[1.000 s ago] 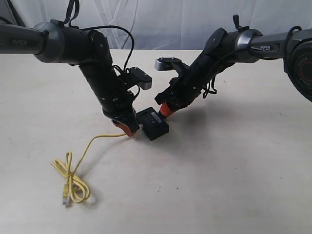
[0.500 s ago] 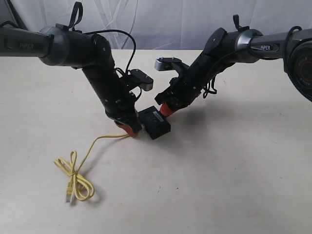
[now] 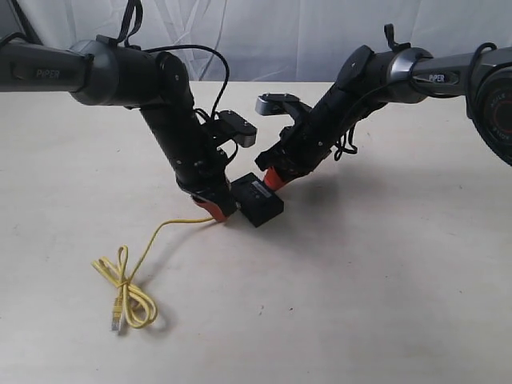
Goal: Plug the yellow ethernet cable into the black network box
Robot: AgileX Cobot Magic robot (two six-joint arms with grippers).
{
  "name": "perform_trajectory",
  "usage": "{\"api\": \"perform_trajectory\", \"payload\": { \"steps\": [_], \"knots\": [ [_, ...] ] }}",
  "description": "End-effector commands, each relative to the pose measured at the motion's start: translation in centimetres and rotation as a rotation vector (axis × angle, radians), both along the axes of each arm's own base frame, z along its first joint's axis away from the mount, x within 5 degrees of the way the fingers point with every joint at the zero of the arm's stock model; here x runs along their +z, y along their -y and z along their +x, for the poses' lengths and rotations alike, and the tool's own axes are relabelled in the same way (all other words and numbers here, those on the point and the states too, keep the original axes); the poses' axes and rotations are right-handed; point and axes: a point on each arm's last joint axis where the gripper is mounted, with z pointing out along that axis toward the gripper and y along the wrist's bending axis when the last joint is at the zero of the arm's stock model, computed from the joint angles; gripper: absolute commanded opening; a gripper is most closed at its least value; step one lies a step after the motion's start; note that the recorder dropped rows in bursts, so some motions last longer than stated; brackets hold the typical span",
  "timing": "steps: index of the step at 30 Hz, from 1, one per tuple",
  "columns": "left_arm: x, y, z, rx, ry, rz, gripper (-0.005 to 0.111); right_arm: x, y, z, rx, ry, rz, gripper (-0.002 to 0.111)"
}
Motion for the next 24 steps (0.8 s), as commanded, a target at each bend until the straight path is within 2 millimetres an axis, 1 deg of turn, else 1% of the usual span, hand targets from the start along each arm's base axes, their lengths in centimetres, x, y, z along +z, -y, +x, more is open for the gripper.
{"api": "perform_trajectory", "payload": {
  "steps": [1, 6, 16, 20, 21, 23, 24],
  "knots": [
    [0.7, 0.8, 0.4, 0.082, 0.042, -0.042, 0.0, -0.3, 0.0, -0.5, 0.02, -0.05, 0.012, -0.001],
    [0.7, 0.9, 0.7, 0.153, 0.048, -0.049, 0.0, -0.3, 0.0, -0.4, 0.011, -0.053, 0.013, -0.001],
    [0.7, 0.9, 0.7, 0.12, 0.06, -0.049, 0.0, -0.2, -0.2, -0.6, -0.004, -0.093, 0.032, -0.001],
    [1.0, 1.1, 0.9, 0.105, 0.077, -0.063, 0.0, 0.0, -0.8, -1.0, 0.004, -0.118, 0.056, -0.001],
    [1.2, 1.1, 1.0, 0.082, 0.086, -0.067, 0.0, 0.0, -1.3, -1.3, 0.017, -0.12, 0.056, -0.001],
    [1.2, 1.1, 1.0, 0.066, 0.09, -0.066, 0.0, -0.1, -1.9, -1.3, 0.013, -0.083, 0.051, -0.001],
    [1.2, 1.1, 0.8, 0.021, 0.087, -0.062, 0.0, -0.2, -1.9, -1.1, 0.008, -0.06, 0.038, -0.001]
  ]
}}
